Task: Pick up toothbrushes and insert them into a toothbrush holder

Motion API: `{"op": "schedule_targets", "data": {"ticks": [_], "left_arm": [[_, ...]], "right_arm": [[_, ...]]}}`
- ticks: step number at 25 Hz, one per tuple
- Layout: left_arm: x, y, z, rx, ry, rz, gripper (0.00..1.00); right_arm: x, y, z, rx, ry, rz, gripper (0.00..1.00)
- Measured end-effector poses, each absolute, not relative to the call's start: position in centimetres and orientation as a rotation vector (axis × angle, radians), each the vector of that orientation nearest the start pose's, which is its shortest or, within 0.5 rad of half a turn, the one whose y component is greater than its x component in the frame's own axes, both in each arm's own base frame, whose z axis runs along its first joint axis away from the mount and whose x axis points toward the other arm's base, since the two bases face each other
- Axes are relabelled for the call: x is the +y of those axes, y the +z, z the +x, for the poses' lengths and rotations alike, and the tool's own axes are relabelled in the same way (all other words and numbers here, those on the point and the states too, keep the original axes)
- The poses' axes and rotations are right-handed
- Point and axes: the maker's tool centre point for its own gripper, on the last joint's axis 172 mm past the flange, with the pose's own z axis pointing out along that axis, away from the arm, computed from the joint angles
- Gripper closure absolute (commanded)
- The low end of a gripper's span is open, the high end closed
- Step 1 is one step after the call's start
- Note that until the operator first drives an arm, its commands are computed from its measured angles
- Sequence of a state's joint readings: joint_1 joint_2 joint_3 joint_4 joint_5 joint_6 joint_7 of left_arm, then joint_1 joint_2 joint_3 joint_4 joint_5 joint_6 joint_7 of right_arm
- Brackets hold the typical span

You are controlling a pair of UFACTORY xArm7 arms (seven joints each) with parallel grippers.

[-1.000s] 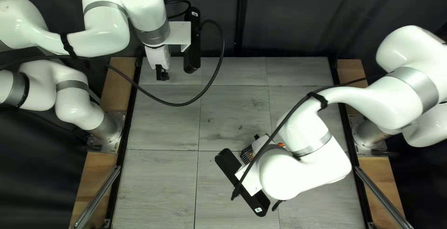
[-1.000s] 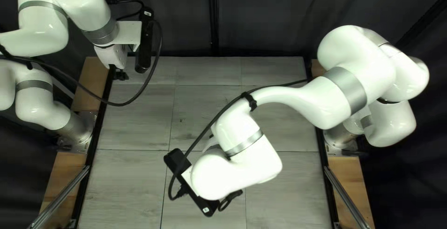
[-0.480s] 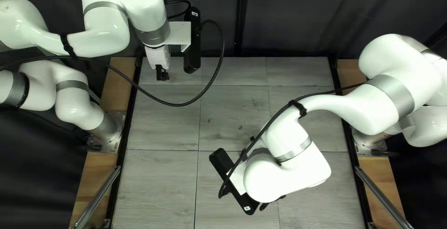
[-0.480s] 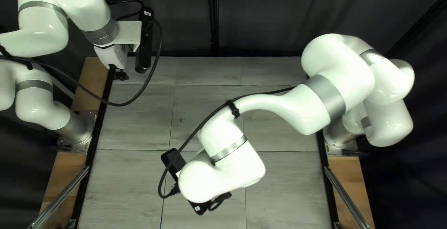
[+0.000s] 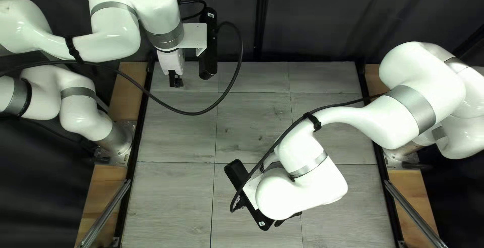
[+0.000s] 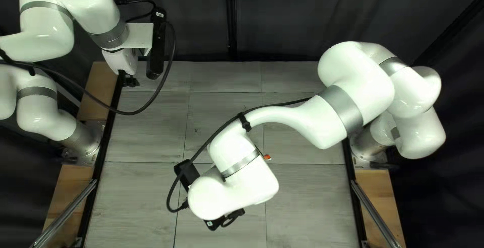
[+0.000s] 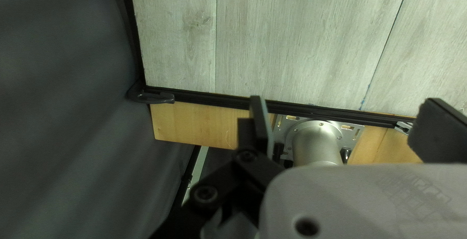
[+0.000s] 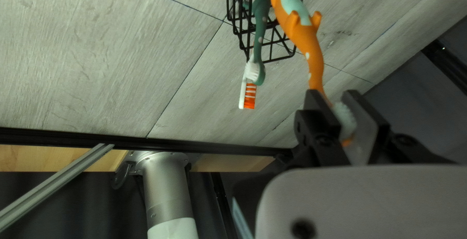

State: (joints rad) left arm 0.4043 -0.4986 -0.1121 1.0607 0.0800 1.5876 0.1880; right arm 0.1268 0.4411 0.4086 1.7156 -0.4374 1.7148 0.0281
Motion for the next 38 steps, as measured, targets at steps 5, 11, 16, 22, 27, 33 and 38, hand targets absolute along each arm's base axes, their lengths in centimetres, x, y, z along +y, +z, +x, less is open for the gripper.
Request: {"op": "schedule_targets", "data": {"ticks": [5, 11, 16, 22, 27, 33, 38], "left_arm": [[11.2, 35.3, 29.8, -0.179, 0.095, -3.013, 0.0], [11.2, 35.3, 29.8, -0.179, 0.095, -3.013, 0.0], [11.2, 35.3, 29.8, -0.179, 0.095, -3.013, 0.0], [11.2, 35.3, 29.8, -0.179, 0.095, -3.013, 0.0], [11.2, 35.3, 29.8, -0.179, 0.095, -3.013, 0.0], [11.2, 35.3, 29.8, -0.179, 0.095, -3.013, 0.0], [11.2, 35.3, 29.8, -0.179, 0.095, -3.013, 0.0]], "right_arm": [[13.5, 22.4, 48.2, -0.928, 0.535, -3.33, 0.99], [13.8, 21.8, 48.7, -0.963, 0.519, -3.309, 1.0], [14.0, 21.2, 49.0, -0.983, 0.506, -3.295, 0.99], [13.9, 21.4, 48.8, -0.968, 0.503, -3.301, 0.99], [13.6, 21.2, 48.6, -0.942, 0.519, -3.308, 1.0], [13.0, 20.7, 48.4, -0.92, 0.531, -3.309, 0.99], [13.0, 20.3, 48.4, -0.926, 0.528, -3.3, 0.99]]}}
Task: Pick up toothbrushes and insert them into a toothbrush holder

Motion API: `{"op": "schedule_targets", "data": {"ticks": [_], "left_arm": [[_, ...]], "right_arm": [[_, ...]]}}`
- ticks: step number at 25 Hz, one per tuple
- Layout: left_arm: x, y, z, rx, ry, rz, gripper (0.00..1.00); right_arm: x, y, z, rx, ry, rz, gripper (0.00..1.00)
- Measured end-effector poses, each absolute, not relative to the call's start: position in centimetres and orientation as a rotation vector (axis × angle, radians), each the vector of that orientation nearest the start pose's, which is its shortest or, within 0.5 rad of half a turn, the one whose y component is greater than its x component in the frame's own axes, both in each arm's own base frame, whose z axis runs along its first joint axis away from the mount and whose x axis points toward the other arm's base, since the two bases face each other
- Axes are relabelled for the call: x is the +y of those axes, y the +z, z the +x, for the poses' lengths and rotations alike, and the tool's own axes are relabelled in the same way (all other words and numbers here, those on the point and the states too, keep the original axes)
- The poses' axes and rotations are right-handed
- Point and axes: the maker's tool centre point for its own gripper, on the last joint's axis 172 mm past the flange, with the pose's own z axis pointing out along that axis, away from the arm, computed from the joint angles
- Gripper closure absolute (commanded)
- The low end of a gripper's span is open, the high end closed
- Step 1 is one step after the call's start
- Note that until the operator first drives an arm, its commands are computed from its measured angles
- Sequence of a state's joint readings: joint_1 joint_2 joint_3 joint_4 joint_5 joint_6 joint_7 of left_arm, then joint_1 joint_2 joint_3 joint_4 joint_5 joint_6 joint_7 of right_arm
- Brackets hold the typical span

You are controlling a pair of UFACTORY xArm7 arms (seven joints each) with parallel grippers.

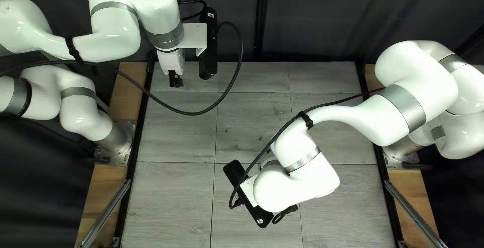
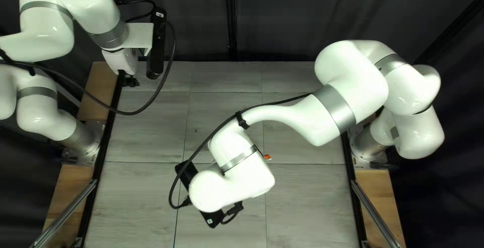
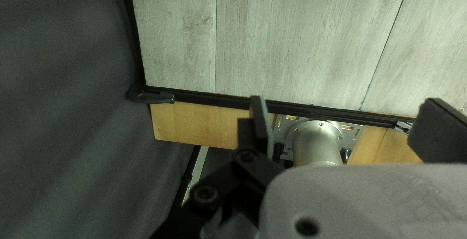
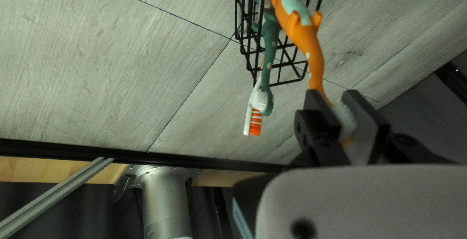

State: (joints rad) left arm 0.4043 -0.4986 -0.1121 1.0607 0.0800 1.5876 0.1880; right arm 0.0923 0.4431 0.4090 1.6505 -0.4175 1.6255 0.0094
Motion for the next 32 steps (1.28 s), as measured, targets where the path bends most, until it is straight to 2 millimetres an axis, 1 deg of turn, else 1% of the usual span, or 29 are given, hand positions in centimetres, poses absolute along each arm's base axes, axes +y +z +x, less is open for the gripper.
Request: {"op": "schedule_targets", "data": {"ticks": [11, 22, 32], "left_arm": [[11.2, 35.3, 29.8, -0.179, 0.095, -3.013, 0.0], [11.2, 35.3, 29.8, -0.179, 0.095, -3.013, 0.0], [11.2, 35.3, 29.8, -0.179, 0.095, -3.013, 0.0]], "right_arm": [[13.1, 19.2, 48.4, -0.936, 0.524, -3.288, 1.0], [13.0, 18.1, 49.2, -0.951, 0.516, -3.276, 1.0], [13.0, 17.7, 49.0, -0.955, 0.517, -3.261, 0.99]]}}
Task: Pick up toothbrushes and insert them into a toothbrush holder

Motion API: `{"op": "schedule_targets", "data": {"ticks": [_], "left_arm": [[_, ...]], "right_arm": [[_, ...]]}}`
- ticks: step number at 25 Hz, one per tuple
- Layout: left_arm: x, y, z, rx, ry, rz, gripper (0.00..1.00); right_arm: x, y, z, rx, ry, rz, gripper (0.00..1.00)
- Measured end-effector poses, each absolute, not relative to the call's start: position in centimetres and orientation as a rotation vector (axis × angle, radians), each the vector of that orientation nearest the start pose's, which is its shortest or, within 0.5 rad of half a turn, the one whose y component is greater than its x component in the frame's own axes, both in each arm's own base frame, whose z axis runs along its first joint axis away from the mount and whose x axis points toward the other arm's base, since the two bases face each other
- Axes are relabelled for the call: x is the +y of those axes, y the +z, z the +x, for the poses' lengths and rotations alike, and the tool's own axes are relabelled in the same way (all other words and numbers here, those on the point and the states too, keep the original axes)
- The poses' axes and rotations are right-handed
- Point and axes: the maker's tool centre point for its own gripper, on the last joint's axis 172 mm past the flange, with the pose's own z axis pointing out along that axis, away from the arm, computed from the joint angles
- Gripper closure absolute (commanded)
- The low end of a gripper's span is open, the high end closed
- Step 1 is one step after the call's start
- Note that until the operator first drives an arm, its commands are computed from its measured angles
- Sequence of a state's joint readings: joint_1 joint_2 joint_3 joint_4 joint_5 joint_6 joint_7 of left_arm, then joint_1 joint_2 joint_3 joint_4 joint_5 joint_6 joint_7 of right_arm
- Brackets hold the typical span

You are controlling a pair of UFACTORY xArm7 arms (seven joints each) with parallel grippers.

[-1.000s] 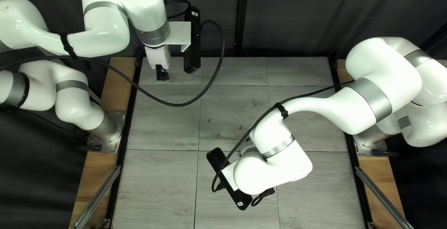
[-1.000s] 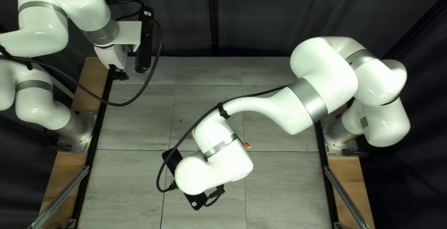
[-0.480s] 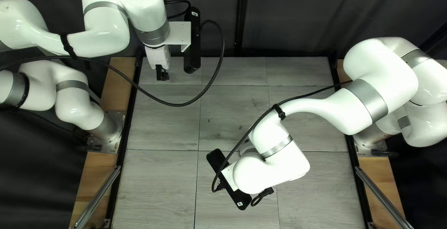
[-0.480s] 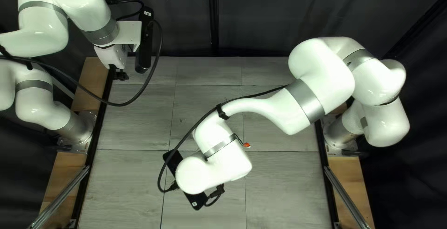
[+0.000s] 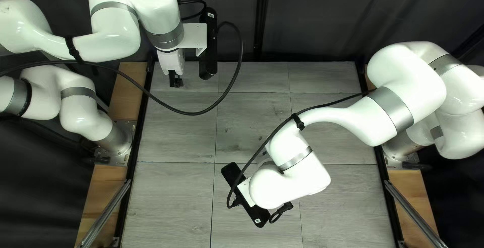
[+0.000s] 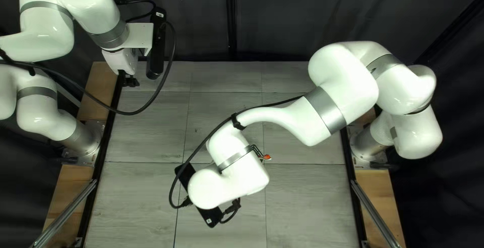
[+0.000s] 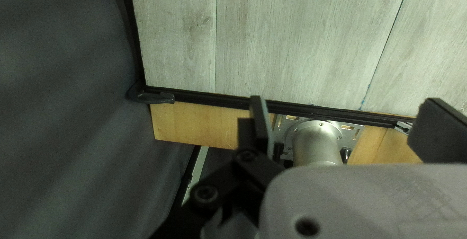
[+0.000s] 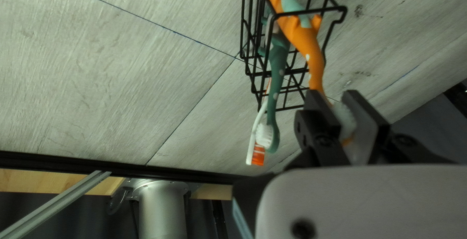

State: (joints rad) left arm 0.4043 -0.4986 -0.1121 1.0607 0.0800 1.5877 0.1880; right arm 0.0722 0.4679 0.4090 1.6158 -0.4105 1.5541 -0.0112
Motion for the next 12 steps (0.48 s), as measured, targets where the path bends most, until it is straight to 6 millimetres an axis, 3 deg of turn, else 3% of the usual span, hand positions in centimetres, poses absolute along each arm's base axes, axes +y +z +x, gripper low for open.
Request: {"op": "schedule_targets", "data": {"ticks": [12], "left_arm": [[11.19, 35.3, 29.81, -0.179, 0.095, -3.013, 0.0]], "right_arm": [[12.34, 17.53, 48.63, -0.907, 0.544, -3.277, 0.99]]}}
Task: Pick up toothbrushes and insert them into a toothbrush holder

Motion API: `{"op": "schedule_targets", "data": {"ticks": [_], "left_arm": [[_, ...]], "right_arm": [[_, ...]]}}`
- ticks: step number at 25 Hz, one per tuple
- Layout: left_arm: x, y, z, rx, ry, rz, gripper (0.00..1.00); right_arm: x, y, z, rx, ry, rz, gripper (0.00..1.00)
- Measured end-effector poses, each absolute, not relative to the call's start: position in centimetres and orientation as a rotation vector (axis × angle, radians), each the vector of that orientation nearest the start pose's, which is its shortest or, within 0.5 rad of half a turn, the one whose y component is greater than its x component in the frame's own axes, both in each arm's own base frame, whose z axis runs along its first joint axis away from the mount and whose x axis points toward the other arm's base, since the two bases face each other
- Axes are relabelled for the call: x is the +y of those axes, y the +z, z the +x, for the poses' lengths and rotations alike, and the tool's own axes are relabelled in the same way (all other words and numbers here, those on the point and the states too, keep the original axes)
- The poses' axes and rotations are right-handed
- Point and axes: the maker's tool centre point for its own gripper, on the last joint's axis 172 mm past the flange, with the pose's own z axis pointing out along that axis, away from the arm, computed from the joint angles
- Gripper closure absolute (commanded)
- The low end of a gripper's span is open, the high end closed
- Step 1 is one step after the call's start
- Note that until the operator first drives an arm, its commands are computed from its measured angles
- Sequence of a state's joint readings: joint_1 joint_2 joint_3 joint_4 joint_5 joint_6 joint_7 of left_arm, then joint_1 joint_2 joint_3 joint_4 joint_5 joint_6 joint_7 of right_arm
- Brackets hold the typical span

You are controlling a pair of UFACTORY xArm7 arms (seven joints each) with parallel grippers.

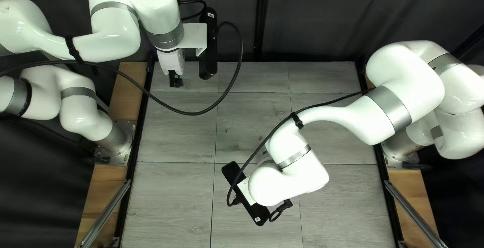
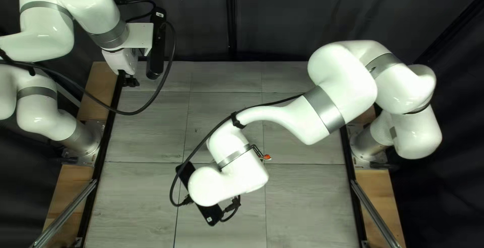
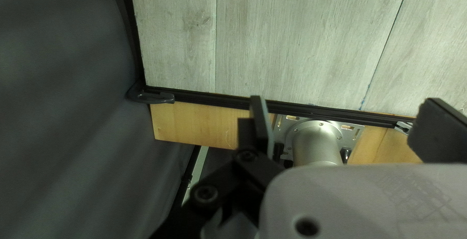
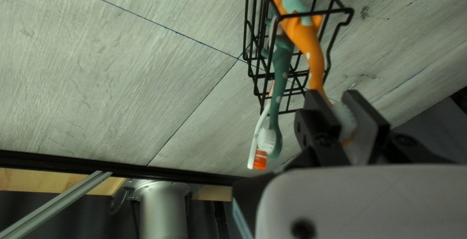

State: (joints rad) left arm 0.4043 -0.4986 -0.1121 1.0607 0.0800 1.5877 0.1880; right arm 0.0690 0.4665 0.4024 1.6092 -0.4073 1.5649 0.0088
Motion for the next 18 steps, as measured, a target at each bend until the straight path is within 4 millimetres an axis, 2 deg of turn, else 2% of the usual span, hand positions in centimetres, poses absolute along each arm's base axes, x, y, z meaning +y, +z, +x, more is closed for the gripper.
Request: {"op": "schedule_targets", "data": {"ticks": [14, 15, 16, 17, 18], "left_arm": [[11.19, 35.3, 29.81, -0.179, 0.095, -3.013, 0.0], [11.19, 35.3, 29.81, -0.179, 0.095, -3.013, 0.0], [11.19, 35.3, 29.81, -0.179, 0.095, -3.013, 0.0], [11.19, 35.3, 29.81, -0.179, 0.095, -3.013, 0.0], [11.19, 35.3, 29.81, -0.179, 0.095, -3.013, 0.0]], "right_arm": [[12.3, 16.9, 48.77, -0.922, 0.557, -3.26, 0.97], [12.35, 16.83, 48.8, -0.925, 0.557, -3.257, 0.83], [12.41, 16.76, 48.83, -0.929, 0.557, -3.254, 0.24], [12.47, 16.68, 48.85, -0.931, 0.557, -3.252, 0.01], [12.52, 16.61, 48.86, -0.932, 0.557, -3.251, 0.0]]}}
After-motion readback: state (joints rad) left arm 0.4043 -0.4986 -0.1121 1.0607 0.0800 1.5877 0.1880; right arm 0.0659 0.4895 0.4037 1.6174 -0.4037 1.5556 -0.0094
